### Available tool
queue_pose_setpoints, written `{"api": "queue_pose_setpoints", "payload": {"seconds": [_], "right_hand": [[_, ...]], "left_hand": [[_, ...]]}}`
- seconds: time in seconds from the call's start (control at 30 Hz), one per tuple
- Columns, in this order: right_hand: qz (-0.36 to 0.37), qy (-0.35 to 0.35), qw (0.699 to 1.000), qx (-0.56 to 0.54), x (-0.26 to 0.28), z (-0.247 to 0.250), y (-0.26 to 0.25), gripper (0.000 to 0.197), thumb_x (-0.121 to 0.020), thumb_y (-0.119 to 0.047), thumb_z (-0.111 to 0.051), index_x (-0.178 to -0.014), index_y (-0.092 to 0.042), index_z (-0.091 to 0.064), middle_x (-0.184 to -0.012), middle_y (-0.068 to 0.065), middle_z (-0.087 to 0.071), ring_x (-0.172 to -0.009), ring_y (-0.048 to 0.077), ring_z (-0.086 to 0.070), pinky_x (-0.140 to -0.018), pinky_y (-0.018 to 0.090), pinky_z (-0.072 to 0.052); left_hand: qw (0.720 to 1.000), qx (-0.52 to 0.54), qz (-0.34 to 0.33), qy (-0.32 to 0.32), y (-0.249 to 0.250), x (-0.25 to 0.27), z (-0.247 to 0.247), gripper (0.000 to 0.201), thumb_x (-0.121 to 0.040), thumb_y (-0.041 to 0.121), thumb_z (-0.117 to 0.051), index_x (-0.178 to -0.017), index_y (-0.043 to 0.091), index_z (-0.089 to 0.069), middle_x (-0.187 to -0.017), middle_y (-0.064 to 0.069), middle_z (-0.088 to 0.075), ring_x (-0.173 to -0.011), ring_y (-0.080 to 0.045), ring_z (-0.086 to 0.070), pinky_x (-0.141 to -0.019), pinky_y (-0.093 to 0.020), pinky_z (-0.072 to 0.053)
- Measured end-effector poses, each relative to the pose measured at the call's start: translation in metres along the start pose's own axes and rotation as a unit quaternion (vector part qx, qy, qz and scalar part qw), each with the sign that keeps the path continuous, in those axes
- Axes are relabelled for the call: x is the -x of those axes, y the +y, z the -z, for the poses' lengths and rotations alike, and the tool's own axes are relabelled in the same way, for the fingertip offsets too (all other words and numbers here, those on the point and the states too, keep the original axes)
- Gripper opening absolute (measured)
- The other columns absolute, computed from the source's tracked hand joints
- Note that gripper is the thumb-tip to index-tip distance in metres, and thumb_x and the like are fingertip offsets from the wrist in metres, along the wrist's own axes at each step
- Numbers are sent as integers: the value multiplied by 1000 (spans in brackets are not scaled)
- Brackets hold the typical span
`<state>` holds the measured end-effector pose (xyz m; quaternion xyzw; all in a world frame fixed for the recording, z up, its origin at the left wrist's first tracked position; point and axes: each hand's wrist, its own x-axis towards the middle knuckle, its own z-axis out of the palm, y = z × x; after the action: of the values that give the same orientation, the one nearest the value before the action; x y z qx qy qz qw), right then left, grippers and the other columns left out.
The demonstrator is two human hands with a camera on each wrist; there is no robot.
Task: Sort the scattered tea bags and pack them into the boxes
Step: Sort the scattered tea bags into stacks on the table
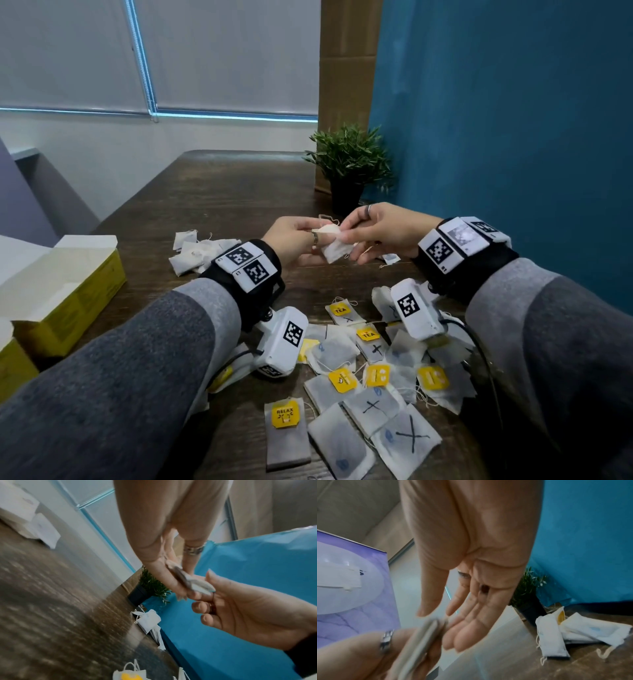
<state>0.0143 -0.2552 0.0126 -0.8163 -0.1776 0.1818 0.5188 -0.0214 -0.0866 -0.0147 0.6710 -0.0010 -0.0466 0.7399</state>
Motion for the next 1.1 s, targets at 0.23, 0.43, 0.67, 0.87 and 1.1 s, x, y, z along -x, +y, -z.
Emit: {"api": "queue_pose_setpoints", "payload": {"seconds": [0.23,0.43,0.67,0.87,1.1], "right_hand": [[-123,4,924,362,17,32,24,36,-74,-42,-74,-99,-19,-63,-80,-4,-64,-72,11,-59,-64,24,-49],[-200,-113,852,471,21,18,49,57,-68,-44,-79,-116,-27,-53,-88,-15,-59,-82,7,-58,-80,28,-49],[-148,-84,895,413,15,23,37,24,-77,-34,-75,-93,-24,-61,-78,-5,-66,-73,12,-59,-77,31,-50],[-107,-25,982,156,14,21,38,12,-83,-11,-67,-84,-12,-55,-83,8,-59,-74,19,-56,-69,27,-49],[-53,-24,992,-113,12,-1,23,21,-86,4,-56,-86,-17,-52,-77,6,-61,-62,16,-59,-50,31,-57]], "left_hand": [[992,-67,-44,97,-4,17,43,36,-80,-11,-63,-110,10,-63,-94,-11,-65,-51,-7,-62,-43,-14,-49],[990,-43,-49,125,-14,40,81,39,-80,-11,-62,-112,12,-63,-87,-6,-64,-68,-15,-59,-52,-14,-51],[991,2,-58,118,-19,50,98,38,-81,-10,-61,-111,13,-63,-101,-8,-66,-79,-16,-62,-62,-16,-54],[992,26,-76,94,-17,56,98,38,-82,-11,-58,-110,14,-62,-98,-5,-66,-73,-11,-63,-58,-13,-53],[993,9,-83,81,-16,58,101,40,-85,-12,-53,-115,12,-61,-94,-3,-65,-74,-12,-61,-61,-15,-51]]}}
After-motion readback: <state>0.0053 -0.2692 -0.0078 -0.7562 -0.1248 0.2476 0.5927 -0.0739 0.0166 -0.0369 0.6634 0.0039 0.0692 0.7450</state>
